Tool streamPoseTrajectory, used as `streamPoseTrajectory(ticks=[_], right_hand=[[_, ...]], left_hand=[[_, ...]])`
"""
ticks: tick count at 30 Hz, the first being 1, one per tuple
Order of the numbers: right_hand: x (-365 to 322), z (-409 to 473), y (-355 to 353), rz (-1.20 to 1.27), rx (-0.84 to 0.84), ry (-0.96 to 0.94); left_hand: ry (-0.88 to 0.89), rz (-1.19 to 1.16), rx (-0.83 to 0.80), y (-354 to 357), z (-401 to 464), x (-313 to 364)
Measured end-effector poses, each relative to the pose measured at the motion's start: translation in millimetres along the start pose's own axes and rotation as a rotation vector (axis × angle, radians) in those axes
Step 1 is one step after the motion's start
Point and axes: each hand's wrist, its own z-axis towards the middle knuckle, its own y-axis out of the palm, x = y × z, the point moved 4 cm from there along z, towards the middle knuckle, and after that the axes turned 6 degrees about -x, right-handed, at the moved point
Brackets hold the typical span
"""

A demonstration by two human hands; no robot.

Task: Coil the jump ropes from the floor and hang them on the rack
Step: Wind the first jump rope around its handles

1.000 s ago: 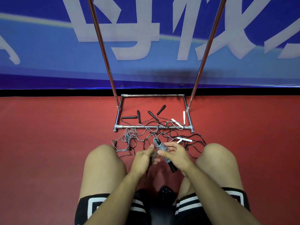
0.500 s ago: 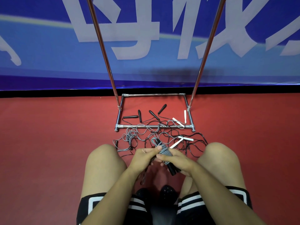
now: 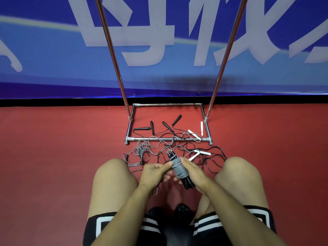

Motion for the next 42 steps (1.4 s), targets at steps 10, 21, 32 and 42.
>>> streamPoseTrajectory(ticks=[10, 21, 32, 42], right_hand=[[4, 10, -14, -0.112, 0.144, -0.126], [7, 13, -19, -0.008, 0.142, -0.117], [11, 16, -23, 0.125, 0.114, -0.113], [9, 13, -6, 0.16, 0.068, -0.069]], left_hand=[[0.011, -0.136, 0.045, 5, -2, -2], [0.064, -0.315, -0.024, 12, -10, 12], [0.289, -0.122, -0.114, 25, -21, 19], [0.291, -0.19, 0.083, 8, -10, 15]])
